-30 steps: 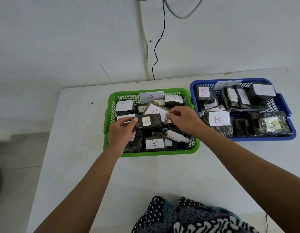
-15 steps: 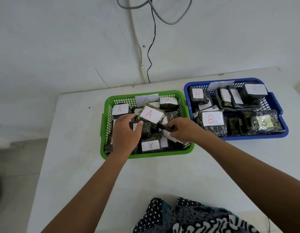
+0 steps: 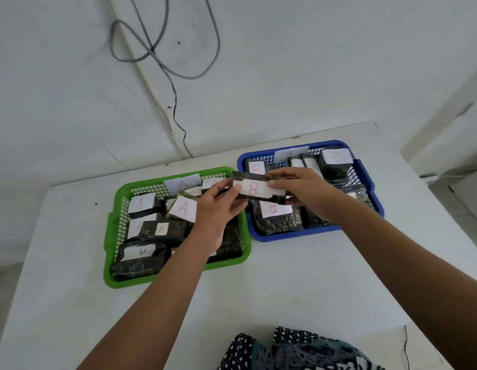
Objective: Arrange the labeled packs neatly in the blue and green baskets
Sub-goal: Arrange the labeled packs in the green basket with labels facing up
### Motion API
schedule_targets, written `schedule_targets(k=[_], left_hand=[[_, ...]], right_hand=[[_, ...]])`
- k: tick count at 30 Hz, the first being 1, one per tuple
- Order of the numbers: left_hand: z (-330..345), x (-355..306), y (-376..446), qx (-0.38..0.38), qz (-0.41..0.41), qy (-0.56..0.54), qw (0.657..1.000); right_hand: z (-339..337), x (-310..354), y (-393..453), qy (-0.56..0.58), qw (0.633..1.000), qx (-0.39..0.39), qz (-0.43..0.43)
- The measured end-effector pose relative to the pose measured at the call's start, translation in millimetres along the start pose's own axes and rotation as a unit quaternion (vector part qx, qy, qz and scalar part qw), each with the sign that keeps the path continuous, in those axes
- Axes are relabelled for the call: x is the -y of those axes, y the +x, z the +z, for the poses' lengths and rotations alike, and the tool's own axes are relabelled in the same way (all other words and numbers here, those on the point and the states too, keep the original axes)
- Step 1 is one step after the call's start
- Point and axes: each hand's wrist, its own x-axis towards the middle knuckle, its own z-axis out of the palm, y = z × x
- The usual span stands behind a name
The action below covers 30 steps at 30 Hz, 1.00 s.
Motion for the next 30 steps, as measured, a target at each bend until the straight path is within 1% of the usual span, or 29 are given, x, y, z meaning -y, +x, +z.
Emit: schedule_targets(k=[2,3,4,5,6,8,10,12,14,17,20,22,26,30], left_hand=[[20.7,5.6,5.5,-0.004,-0.009,-0.039,0.999],[30.0,9.0,8.5,-0.010,-0.005,-0.035,0.999],[37.7,12.8,12.8,-0.025,0.008,-0.005,1.000],[43.5,16.5,17.8,-0.053,0.029,0.051,0.997],[47.5,19.8,23.0,-0.090,0.054,0.122,0.987],[49.9,27.0,33.0,-0.156,0.087,0.250,0.951],[48.2,37.0,45.2,-0.189,0.085,0.331,0.920],[47.3,46.5,54.9,-0.203,0.062,0.379,0.900],[46.3,54.4,63.0,-0.213,0.043,0.390,0.895],[42.1,61.0,71.1,-0.245,0.064,0.383,0.888],[36.8,61.3,76.3,-0.269,0.073,0.389,0.878],[33.7,61.5,77.9,-0.269,0.070,0.404,0.871],[31.1,63.9,73.2,-0.255,0.090,0.436,0.858],[31.2,63.1,69.6,-0.232,0.096,0.446,0.859]], right_hand=[[-21.8,-4.9,-0.8,0.072,0.997,-0.028,0.000],[-32.2,-7.3,-0.5,0.091,0.995,-0.042,-0.005],[-42.0,-9.4,0.9,0.108,0.992,-0.059,-0.011],[-51.4,-10.7,3.5,0.128,0.988,-0.083,-0.017],[-60.9,-11.6,6.8,0.148,0.982,-0.113,-0.023],[-78.3,-13.2,15.5,0.159,0.972,-0.173,-0.029],[-91.2,-15.7,26.4,0.139,0.971,-0.192,-0.021],[-97.8,-19.7,38.5,0.099,0.979,-0.177,-0.004],[-98.1,-23.6,50.8,0.035,0.988,-0.148,0.007],[-90.1,-25.5,68.8,-0.096,0.990,-0.099,0.008],[-74.5,-27.9,83.8,-0.159,0.986,-0.043,0.005],[-64.4,-31.9,91.1,-0.205,0.978,-0.032,0.000],[-52.1,-48.2,96.9,-0.246,0.969,-0.018,0.018],[-45.3,-57.8,94.7,-0.277,0.959,-0.053,-0.007]])
